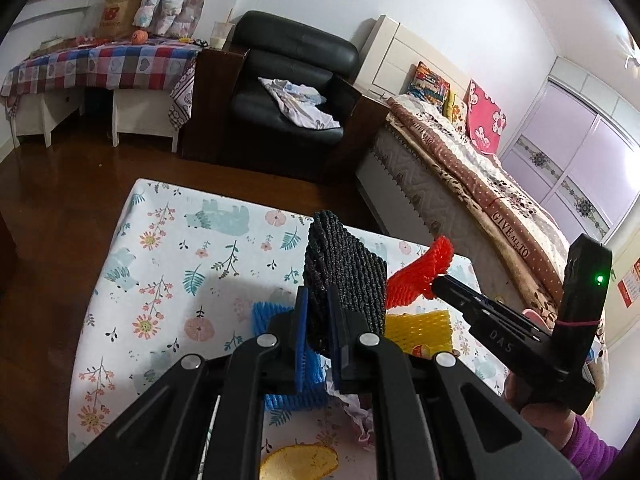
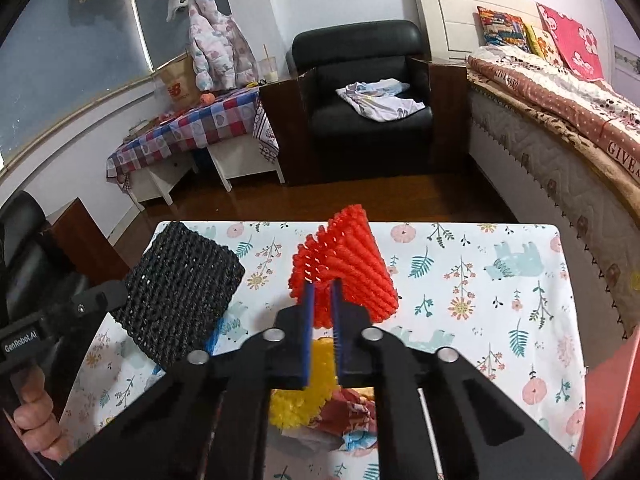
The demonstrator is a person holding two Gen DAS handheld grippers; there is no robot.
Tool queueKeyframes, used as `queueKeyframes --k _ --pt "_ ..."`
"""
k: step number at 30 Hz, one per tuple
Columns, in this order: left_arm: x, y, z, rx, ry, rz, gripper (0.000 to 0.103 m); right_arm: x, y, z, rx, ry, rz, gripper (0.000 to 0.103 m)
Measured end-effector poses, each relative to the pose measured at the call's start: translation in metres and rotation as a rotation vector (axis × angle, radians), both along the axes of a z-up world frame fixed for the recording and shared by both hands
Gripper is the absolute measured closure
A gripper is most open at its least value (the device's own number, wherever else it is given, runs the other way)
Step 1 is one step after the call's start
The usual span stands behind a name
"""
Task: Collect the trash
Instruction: 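Grasp the black mesh pad with the left tool while the right tool grasps the red mesh net, then carry the black mesh pad and red mesh net toward the pink bucket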
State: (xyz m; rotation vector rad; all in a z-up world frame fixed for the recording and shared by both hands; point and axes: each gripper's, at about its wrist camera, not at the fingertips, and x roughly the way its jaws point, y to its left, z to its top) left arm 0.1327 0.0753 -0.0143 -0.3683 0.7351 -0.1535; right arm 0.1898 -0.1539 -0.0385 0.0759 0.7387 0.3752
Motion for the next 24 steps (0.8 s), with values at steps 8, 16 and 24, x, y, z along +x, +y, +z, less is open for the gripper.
queueKeyframes --k 8,16,24 --pt "-0.011 -0.003 0.016 -0.007 -0.033 0.002 0.095 -0.022 -0.018 0.020 0.040 -0.055 -0.024 0.098" --pt "-0.028 -0.018 0.038 -0.017 -0.075 -0.027 0.095 -0.057 -0.049 0.046 0.075 -0.096 -0.068 0.098" --pt "-0.040 -0.062 0.055 -0.019 -0.102 -0.112 0.095 -0.094 -0.096 0.057 0.082 -0.115 -0.162 0.098"
